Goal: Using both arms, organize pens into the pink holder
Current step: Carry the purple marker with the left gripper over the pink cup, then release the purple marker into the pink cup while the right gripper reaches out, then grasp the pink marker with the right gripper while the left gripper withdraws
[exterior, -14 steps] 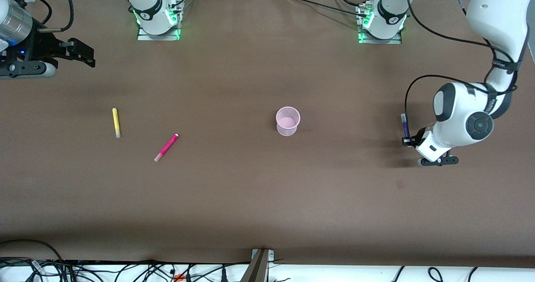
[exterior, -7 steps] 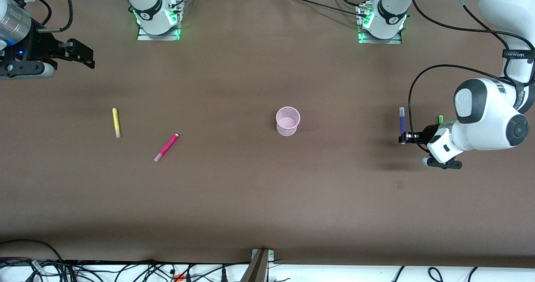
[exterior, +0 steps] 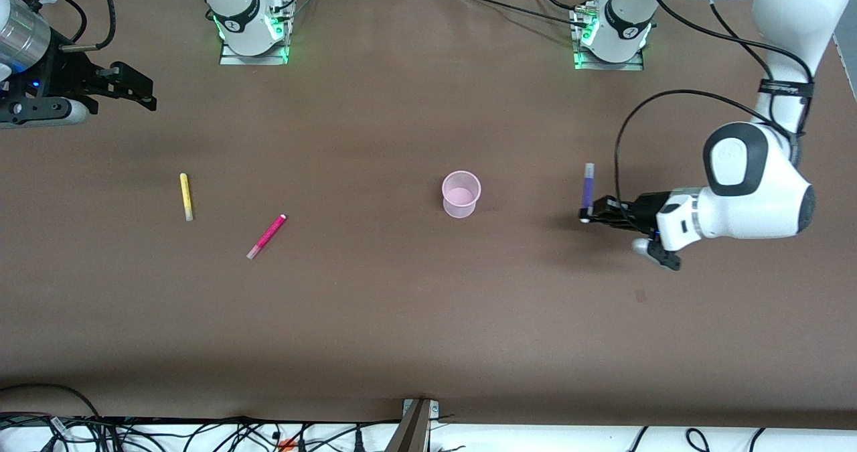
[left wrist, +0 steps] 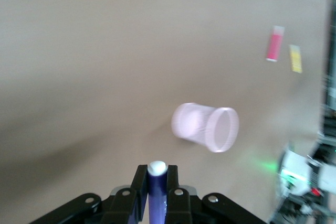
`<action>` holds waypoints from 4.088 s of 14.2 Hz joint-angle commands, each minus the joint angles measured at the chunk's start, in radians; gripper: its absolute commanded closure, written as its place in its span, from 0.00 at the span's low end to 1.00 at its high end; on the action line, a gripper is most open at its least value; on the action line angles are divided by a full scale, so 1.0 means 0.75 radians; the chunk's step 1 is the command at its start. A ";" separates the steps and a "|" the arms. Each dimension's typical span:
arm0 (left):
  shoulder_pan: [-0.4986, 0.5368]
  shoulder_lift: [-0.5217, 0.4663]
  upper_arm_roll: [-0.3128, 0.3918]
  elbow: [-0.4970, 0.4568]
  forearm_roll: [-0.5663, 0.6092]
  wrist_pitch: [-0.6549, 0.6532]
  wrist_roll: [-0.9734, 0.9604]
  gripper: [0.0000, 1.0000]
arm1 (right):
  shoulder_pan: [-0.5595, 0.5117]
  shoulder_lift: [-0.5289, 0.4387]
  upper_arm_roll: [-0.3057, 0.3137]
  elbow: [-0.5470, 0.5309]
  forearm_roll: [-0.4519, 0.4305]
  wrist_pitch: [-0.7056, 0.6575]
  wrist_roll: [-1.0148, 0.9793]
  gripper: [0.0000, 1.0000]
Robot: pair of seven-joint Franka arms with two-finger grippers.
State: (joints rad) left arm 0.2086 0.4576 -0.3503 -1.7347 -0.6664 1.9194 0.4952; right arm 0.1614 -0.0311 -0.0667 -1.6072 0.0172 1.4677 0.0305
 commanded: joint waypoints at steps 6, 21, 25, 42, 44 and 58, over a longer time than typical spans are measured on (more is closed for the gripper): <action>-0.128 0.073 -0.136 0.028 -0.512 0.132 0.948 1.00 | 0.002 0.005 -0.005 0.016 0.022 0.013 -0.002 0.00; -0.356 0.102 -0.149 -0.125 -0.639 0.474 1.712 1.00 | 0.002 0.007 -0.003 0.022 0.018 0.009 0.000 0.00; -0.370 0.102 -0.151 -0.154 -0.641 0.486 1.696 0.01 | 0.002 0.009 -0.003 0.026 0.018 0.007 -0.008 0.00; -0.254 -0.033 -0.089 -0.123 0.300 0.290 0.380 0.00 | 0.024 0.195 -0.001 -0.292 0.010 0.302 0.133 0.00; -0.235 -0.035 -0.073 -0.040 0.485 0.117 0.153 0.00 | 0.024 0.239 -0.001 -0.450 0.089 0.541 0.178 0.00; -0.137 -0.064 0.054 0.693 1.189 -0.520 -0.437 0.00 | 0.130 0.718 0.005 -0.561 0.216 1.328 0.512 0.19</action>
State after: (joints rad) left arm 0.1132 0.4077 -0.3118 -1.3168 0.1975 1.6089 0.1983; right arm 0.2742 0.5098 -0.0688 -2.0406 0.1626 2.4653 0.4121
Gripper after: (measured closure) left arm 0.000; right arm 0.035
